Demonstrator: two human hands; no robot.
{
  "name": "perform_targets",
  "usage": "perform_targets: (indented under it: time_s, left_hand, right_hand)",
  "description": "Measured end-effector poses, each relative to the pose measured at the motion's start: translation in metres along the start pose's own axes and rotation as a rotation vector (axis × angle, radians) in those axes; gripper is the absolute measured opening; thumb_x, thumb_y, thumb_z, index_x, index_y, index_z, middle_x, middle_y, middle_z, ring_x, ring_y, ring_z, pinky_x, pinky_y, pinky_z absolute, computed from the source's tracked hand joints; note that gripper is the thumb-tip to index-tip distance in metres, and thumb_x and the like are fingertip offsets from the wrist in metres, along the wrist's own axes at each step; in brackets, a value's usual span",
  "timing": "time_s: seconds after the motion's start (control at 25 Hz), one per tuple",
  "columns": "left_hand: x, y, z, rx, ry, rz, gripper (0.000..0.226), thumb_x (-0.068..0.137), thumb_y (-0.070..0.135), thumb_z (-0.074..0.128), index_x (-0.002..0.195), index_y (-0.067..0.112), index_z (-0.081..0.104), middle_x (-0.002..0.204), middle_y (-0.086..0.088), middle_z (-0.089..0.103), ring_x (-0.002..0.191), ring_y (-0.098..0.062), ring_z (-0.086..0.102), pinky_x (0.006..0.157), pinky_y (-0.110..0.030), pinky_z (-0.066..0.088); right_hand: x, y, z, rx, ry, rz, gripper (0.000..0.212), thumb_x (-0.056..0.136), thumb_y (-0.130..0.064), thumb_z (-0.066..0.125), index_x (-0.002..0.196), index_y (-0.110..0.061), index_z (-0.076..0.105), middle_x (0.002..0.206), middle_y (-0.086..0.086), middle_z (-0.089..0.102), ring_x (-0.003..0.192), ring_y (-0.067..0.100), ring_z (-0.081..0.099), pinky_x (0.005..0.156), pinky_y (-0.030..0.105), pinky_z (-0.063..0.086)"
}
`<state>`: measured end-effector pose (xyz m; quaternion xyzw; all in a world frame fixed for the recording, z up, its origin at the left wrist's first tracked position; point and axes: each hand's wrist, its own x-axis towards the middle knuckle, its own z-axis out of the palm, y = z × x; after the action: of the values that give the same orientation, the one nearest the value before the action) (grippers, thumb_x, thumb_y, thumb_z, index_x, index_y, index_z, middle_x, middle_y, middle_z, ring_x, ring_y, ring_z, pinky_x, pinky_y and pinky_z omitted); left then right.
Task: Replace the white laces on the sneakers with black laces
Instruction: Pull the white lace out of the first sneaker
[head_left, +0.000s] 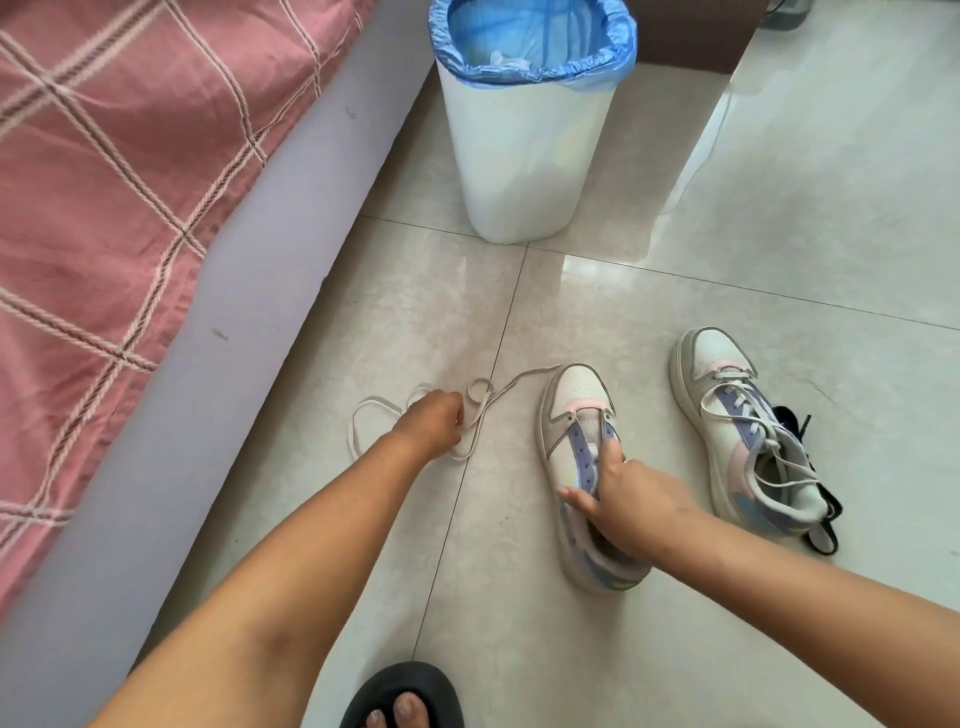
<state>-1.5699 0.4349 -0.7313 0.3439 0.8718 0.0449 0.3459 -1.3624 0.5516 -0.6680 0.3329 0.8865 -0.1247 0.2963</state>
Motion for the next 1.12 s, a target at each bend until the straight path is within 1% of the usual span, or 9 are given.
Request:
perform_targets:
  time_s: [0.12, 0.24, 0.32, 0.48, 0.6, 0.76, 0.96, 1.04, 1.12]
  left_hand:
    - [-0.027, 0.014, -0.027, -0.215, 0.018, 0.041, 0.011, 0.081, 0.005, 0.059, 0.090, 0.011, 0.064, 0.089, -0.004, 0.061, 0.075, -0.016, 0.056, 0.066, -0.024, 0.044]
    - [-0.063, 0.055, -0.073, -0.646, -0.057, 0.221, 0.017, 0.083, -0.004, 0.059, 0.079, 0.012, 0.061, 0.068, 0.001, 0.056, 0.056, -0.010, 0.059, 0.062, -0.022, 0.053]
    - [-0.080, 0.077, -0.094, -0.789, -0.083, 0.344, 0.020, 0.084, -0.009, 0.058, 0.079, 0.009, 0.060, 0.068, -0.001, 0.059, 0.057, -0.009, 0.061, 0.062, -0.022, 0.053]
    - [-0.082, 0.088, -0.105, -1.002, 0.087, 0.331, 0.024, 0.085, -0.014, 0.053, 0.077, 0.009, 0.057, 0.070, -0.008, 0.061, 0.057, -0.012, 0.063, 0.061, -0.024, 0.053]
    - [-0.072, 0.074, -0.105, -1.243, 0.261, 0.176, 0.021, 0.087, -0.014, 0.052, 0.079, 0.005, 0.056, 0.071, -0.010, 0.057, 0.054, -0.010, 0.062, 0.060, -0.023, 0.057]
    - [-0.071, 0.066, -0.097, -1.197, 0.235, 0.126, 0.019, 0.087, -0.013, 0.053, 0.085, 0.003, 0.062, 0.072, -0.013, 0.058, 0.052, -0.011, 0.062, 0.060, -0.023, 0.057]
    - [-0.079, 0.080, -0.094, -0.596, 0.131, 0.286, 0.032, 0.086, 0.013, 0.066, 0.115, 0.023, 0.059, 0.108, -0.004, 0.060, 0.098, -0.015, 0.060, 0.081, -0.020, 0.051]
    - [-0.081, 0.091, -0.093, -0.520, 0.114, 0.465, 0.070, 0.084, 0.035, 0.066, 0.142, 0.042, 0.026, 0.137, 0.009, 0.045, 0.122, -0.002, 0.046, 0.097, -0.014, 0.040]
    - [-0.083, 0.108, -0.084, -0.654, -0.052, 0.551, 0.085, 0.086, 0.032, 0.063, 0.148, 0.038, 0.004, 0.141, 0.008, 0.040, 0.115, 0.000, 0.053, 0.091, -0.010, 0.043]
  right_hand:
    - [0.010, -0.003, -0.029, -0.019, 0.080, -0.165, 0.063, 0.091, -0.053, 0.046, 0.138, -0.014, 0.029, 0.138, 0.009, 0.040, 0.127, 0.027, 0.040, 0.095, 0.037, 0.038]
    - [0.014, -0.011, -0.066, 0.492, -0.054, -0.471, 0.099, 0.076, -0.045, 0.072, 0.150, -0.032, 0.007, 0.155, -0.006, 0.014, 0.143, 0.013, 0.011, 0.115, 0.035, 0.021]
    - [0.011, -0.022, -0.076, 0.957, -0.203, -0.564, 0.091, 0.074, -0.030, 0.079, 0.146, -0.029, 0.024, 0.141, -0.009, 0.039, 0.132, 0.002, 0.032, 0.108, 0.024, 0.031]
    - [0.009, -0.026, -0.075, 1.245, -0.259, -0.531, 0.005, 0.092, -0.015, 0.058, 0.092, -0.010, 0.061, 0.077, 0.004, 0.066, 0.069, 0.010, 0.063, 0.068, 0.018, 0.048]
    - [0.007, -0.003, -0.073, 1.442, -0.350, -0.399, 0.019, 0.098, -0.020, 0.047, 0.083, -0.010, 0.055, 0.056, 0.000, 0.053, 0.053, 0.014, 0.053, 0.063, 0.030, 0.051]
    - [-0.002, 0.023, -0.083, 1.632, -0.386, -0.304, 0.024, 0.096, -0.024, 0.047, 0.081, -0.008, 0.056, 0.070, 0.004, 0.058, 0.062, 0.017, 0.061, 0.065, 0.036, 0.058]
    - [0.001, 0.029, -0.096, 1.390, -0.222, -0.315, 0.025, 0.099, -0.024, 0.043, 0.084, -0.010, 0.056, 0.084, 0.003, 0.057, 0.068, 0.011, 0.057, 0.062, 0.027, 0.052]
    - [-0.002, 0.025, -0.102, 1.034, -0.232, -0.441, 0.025, 0.101, -0.025, 0.040, 0.087, -0.011, 0.056, 0.084, 0.001, 0.060, 0.070, 0.009, 0.055, 0.065, 0.025, 0.049]
    - [-0.006, 0.017, -0.108, 0.890, -0.249, -0.534, 0.023, 0.101, -0.022, 0.038, 0.088, -0.014, 0.056, 0.075, -0.004, 0.059, 0.065, 0.006, 0.053, 0.063, 0.020, 0.045]
